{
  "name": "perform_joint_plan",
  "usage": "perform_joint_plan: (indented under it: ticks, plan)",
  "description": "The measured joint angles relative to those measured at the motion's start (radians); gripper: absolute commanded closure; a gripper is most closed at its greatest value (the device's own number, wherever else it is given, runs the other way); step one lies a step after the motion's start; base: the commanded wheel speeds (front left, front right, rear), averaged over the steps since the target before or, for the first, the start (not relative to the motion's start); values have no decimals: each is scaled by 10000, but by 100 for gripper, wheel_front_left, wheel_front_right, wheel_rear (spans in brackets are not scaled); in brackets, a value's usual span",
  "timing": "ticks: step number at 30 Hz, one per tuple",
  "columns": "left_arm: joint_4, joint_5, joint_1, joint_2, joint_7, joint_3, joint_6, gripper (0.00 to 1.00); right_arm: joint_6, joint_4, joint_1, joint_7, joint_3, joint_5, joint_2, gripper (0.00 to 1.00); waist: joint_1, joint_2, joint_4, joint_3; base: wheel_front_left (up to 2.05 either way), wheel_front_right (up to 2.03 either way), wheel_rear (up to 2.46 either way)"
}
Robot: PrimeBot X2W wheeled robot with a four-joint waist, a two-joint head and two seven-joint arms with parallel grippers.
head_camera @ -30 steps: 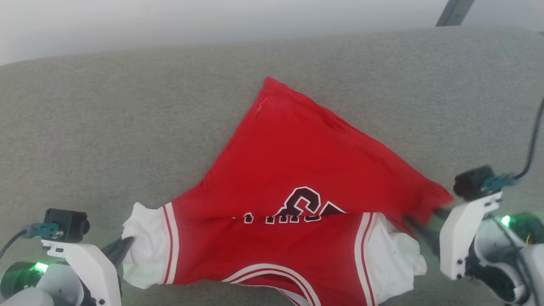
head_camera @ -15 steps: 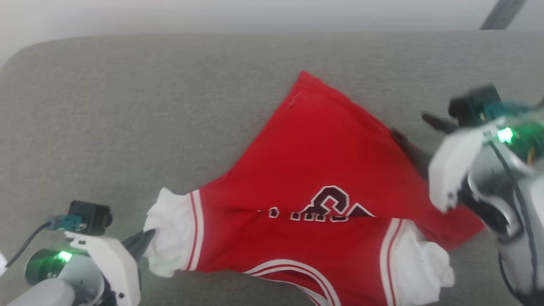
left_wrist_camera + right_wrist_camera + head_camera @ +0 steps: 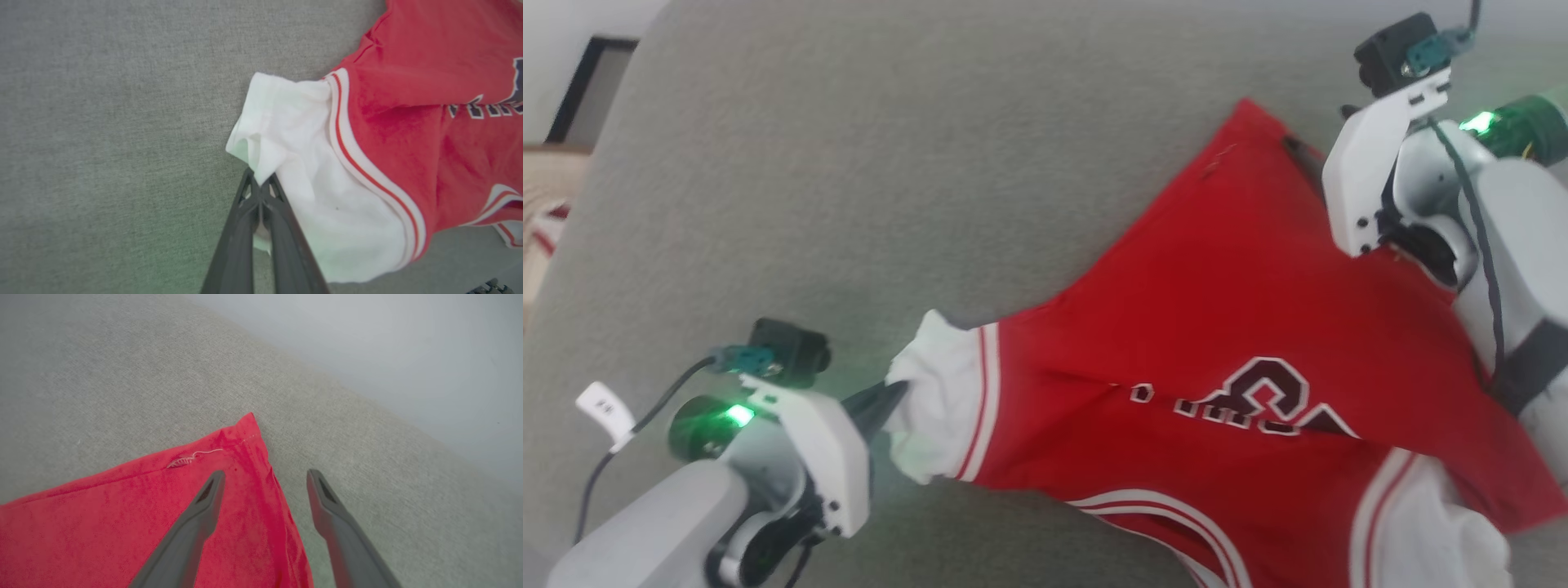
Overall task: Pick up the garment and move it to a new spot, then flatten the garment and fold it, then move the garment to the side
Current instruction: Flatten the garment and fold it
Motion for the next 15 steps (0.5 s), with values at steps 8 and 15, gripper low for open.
perform_joint_plan:
  ticks: [8,15]
  plan:
    - [756,244,-640,-777,-38,-286,-566,100,4,2466,-1467,984,1651,529,98,0,0,0,887,552,0,0,0]
    - [1338,244,-870,-1162,-190,-378,-901,100,-4,3568,-2221,1825,2782,988,52,64,0,0,1258,858,0,0,0]
